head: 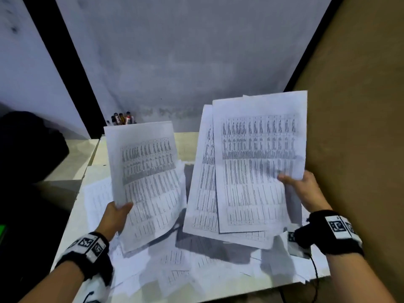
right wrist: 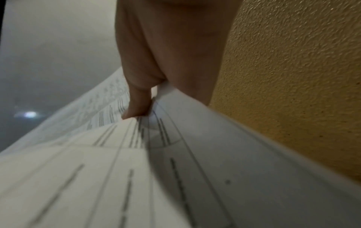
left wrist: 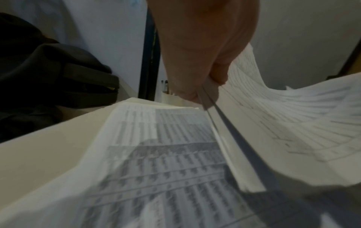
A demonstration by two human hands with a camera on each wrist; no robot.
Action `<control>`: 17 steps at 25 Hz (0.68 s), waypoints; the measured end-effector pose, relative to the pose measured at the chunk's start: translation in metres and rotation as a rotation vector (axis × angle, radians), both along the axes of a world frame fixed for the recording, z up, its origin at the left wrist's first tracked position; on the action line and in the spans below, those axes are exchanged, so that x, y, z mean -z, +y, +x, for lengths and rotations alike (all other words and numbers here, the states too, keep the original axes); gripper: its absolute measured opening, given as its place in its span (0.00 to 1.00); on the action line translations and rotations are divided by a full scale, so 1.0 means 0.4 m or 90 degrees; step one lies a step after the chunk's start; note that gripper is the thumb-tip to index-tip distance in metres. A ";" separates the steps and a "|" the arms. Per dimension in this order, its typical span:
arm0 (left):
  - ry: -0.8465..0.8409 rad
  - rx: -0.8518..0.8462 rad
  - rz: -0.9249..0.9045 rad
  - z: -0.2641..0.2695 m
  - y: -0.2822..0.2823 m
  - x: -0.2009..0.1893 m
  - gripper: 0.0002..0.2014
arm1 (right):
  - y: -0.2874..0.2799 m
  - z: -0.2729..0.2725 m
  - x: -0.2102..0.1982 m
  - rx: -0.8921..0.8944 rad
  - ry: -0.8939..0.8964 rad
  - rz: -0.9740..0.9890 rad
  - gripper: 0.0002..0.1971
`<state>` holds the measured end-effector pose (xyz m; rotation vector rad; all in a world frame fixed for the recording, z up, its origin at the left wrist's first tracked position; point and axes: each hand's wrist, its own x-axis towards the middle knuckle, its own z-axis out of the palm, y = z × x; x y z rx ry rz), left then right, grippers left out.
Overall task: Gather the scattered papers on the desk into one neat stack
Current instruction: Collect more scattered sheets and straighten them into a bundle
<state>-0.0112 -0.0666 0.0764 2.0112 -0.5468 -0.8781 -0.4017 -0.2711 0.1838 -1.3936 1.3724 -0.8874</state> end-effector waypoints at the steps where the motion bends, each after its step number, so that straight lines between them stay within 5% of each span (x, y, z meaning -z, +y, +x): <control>1: 0.003 0.046 -0.013 -0.022 -0.012 -0.020 0.11 | -0.006 0.012 -0.015 -0.012 -0.034 -0.004 0.16; 5: 0.003 0.204 -0.076 -0.105 -0.081 -0.100 0.09 | 0.011 0.091 0.014 -0.065 -0.039 0.034 0.17; 10: -0.049 0.183 -0.045 -0.107 -0.111 -0.132 0.09 | -0.005 0.071 0.010 -0.060 -0.104 0.048 0.18; 17: 0.064 0.285 -0.128 -0.190 -0.083 -0.166 0.13 | 0.037 0.168 0.113 -0.062 -0.076 0.183 0.06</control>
